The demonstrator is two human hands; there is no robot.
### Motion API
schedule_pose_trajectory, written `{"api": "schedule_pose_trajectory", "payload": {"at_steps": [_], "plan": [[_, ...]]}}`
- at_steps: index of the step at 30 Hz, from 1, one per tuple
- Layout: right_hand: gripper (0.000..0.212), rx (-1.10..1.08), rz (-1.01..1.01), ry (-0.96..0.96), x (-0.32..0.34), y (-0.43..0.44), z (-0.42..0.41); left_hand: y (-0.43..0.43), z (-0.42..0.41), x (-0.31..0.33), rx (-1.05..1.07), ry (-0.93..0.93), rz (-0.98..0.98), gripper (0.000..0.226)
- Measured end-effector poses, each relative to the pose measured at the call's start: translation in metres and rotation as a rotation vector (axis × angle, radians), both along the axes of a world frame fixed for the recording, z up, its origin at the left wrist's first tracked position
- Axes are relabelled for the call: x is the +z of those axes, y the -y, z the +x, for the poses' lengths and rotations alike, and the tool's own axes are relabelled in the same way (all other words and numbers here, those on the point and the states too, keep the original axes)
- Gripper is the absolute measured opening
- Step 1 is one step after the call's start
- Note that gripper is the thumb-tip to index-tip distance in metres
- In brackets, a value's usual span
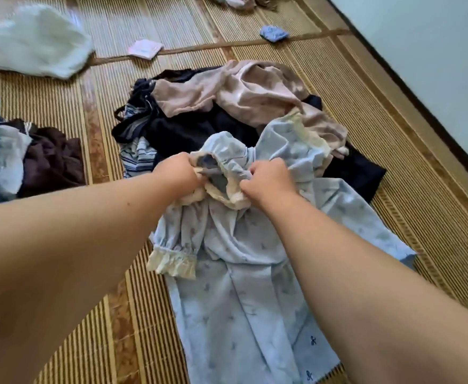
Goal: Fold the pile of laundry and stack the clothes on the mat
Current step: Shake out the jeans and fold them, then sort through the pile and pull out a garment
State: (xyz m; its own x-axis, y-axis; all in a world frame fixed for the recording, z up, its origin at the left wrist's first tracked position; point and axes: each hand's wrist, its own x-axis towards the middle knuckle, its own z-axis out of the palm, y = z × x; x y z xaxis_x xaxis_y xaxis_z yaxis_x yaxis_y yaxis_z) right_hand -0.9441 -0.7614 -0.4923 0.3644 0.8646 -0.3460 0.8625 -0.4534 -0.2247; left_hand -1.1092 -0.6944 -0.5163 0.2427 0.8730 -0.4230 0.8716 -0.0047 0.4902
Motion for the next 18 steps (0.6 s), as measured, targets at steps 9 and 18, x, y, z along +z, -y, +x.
{"api": "schedule_pose_trajectory", "payload": {"at_steps": [9, 18], "plan": [[0.029, -0.342, 0.619, -0.263, 0.079, 0.034, 0.02, 0.012, -0.054, 0.072, -0.16, -0.094, 0.111, 0.009], [0.048, -0.069, 0.564, -0.299, 0.249, 0.084, -0.025, 0.029, -0.132, 0.235, -0.106, -0.218, 0.536, 0.013]]}}
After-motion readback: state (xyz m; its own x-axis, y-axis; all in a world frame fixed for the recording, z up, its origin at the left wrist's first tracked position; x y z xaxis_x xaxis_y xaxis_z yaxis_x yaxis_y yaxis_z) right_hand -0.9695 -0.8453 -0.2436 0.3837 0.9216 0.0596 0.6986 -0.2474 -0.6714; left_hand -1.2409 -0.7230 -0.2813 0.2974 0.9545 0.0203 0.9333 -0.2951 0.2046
